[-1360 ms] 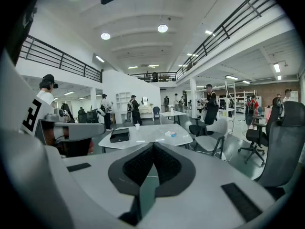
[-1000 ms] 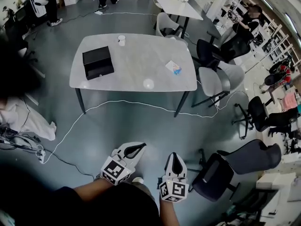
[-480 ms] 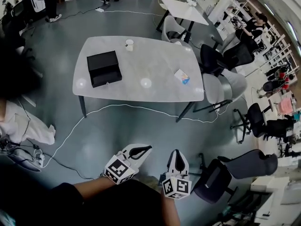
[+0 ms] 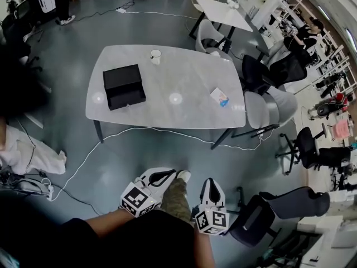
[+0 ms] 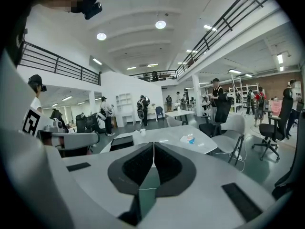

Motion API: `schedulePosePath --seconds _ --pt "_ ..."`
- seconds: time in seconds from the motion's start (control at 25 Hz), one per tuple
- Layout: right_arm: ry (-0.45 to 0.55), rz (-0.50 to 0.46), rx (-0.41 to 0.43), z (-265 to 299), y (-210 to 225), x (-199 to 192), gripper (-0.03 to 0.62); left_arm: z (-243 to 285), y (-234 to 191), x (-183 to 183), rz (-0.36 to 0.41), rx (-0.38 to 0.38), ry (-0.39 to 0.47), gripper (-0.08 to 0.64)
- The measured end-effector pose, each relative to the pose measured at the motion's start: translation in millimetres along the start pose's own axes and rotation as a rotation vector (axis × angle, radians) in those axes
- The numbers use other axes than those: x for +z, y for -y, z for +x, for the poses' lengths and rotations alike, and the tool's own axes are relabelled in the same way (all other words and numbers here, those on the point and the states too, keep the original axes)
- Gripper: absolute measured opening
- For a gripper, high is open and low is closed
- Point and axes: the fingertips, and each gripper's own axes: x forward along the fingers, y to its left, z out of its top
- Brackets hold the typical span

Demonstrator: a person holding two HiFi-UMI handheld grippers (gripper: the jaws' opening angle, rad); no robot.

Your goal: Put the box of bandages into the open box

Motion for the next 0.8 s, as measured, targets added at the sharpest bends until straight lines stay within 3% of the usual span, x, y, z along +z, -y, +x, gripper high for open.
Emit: schedulePosePath --seconds 0.24,0.4,0.6,0.8 --pt "0.005 0.029 0.023 49 43 3 0.014 56 -25 6 0.028 0.039 -0.024 0.015" --pt "0.005 0.047 0.035 95 87 26 0.014 117 -42 20 0.035 0.055 -0.044 0.016" --pt "0.035 0.052 0.027 127 163 72 0.012 209 -52 40 0.046 0.037 -0.053 0.015" --pt "0.045 0.021 -0.023 147 248 83 0.012 287 -57 48 0.079 0.014 -0.054 0.017"
